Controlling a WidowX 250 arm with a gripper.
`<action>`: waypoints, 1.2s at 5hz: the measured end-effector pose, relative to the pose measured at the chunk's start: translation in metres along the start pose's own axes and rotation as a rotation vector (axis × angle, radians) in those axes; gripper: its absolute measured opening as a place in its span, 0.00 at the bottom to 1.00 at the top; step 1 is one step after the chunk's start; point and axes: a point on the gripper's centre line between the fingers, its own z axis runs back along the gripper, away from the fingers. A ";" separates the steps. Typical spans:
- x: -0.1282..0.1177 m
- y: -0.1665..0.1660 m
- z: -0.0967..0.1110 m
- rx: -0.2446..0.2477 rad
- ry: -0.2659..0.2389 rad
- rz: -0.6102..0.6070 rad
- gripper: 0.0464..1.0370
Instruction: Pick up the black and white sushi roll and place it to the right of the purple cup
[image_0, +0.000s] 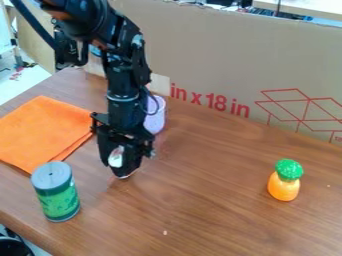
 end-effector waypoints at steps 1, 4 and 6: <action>0.004 -0.010 0.026 -0.053 -0.032 -0.040 0.55; 0.058 -0.073 0.058 -0.101 -0.099 -0.177 0.55; 0.084 -0.083 0.023 -0.073 -0.078 -0.202 0.55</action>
